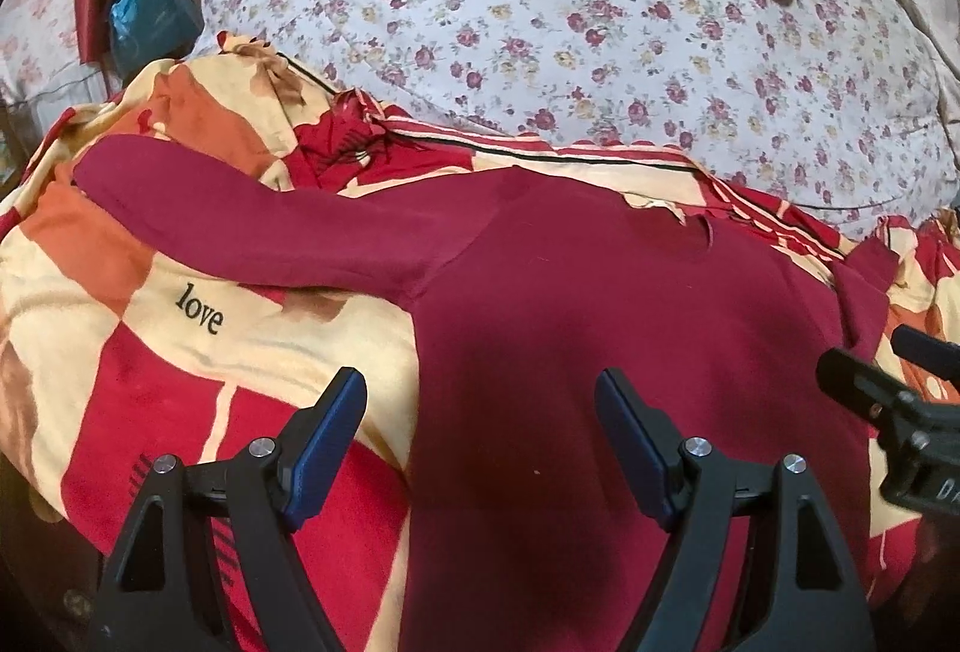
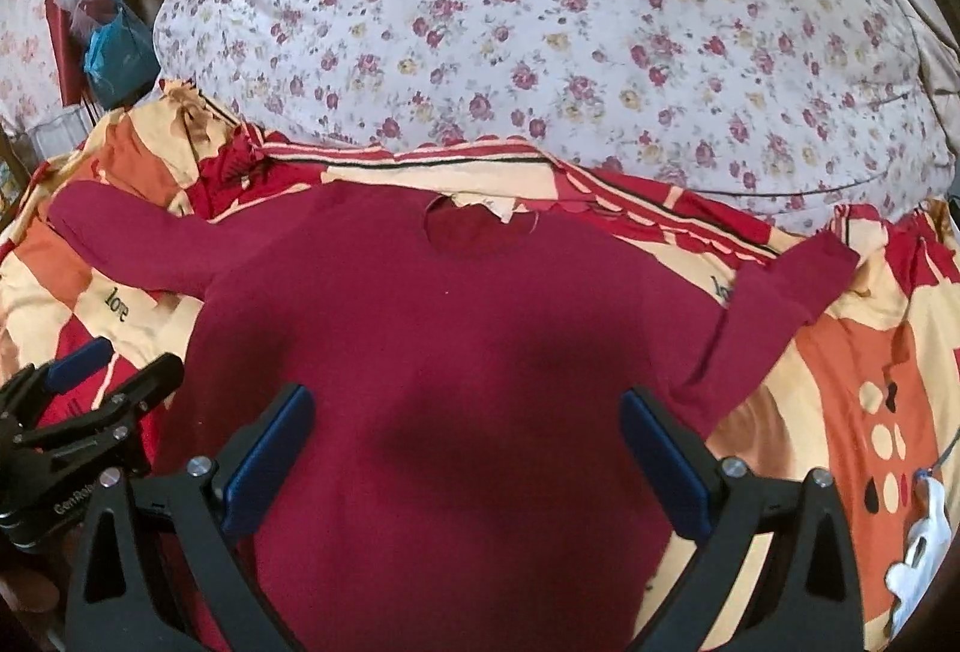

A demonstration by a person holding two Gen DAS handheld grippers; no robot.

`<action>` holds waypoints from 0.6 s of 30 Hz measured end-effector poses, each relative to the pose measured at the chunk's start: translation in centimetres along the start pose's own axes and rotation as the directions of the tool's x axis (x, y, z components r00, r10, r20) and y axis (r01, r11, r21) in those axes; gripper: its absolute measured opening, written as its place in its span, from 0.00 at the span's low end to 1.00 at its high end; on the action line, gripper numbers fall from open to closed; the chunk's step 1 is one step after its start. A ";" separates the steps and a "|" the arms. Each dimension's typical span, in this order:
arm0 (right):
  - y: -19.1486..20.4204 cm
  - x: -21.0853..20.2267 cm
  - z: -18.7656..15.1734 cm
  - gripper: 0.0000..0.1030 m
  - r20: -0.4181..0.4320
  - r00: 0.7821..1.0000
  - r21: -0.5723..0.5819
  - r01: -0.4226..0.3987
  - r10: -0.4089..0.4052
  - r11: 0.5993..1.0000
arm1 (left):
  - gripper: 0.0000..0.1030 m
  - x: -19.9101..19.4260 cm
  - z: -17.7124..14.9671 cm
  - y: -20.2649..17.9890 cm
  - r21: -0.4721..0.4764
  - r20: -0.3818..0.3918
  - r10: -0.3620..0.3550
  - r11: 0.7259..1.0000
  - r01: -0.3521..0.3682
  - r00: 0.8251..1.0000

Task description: Fold small clothes

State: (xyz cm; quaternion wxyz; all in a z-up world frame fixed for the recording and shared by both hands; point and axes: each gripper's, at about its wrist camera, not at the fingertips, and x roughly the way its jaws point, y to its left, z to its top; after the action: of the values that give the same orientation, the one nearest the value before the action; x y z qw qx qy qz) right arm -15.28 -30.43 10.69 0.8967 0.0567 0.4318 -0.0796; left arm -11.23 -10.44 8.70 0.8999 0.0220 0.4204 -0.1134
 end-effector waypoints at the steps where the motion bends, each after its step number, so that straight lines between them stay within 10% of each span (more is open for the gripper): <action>1: 0.1 0.2 -0.1 1.00 -0.003 1.000 -0.002 -0.003 0.003 1.000 | 0.59 0.2 0.0 0.0 -0.002 0.001 0.003 1.000 -0.003 1.000; 18: 1.0 3.6 -0.4 1.00 -0.062 0.998 -0.003 -0.022 0.022 1.000 | 0.59 3.1 -0.5 1.3 -0.038 -0.051 0.041 0.998 -0.043 0.998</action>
State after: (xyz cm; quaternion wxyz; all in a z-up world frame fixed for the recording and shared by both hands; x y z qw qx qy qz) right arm -13.20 -29.73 7.59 0.8838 0.0622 0.4587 -0.0672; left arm -9.36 -9.68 5.92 0.8915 0.0162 0.4446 -0.0855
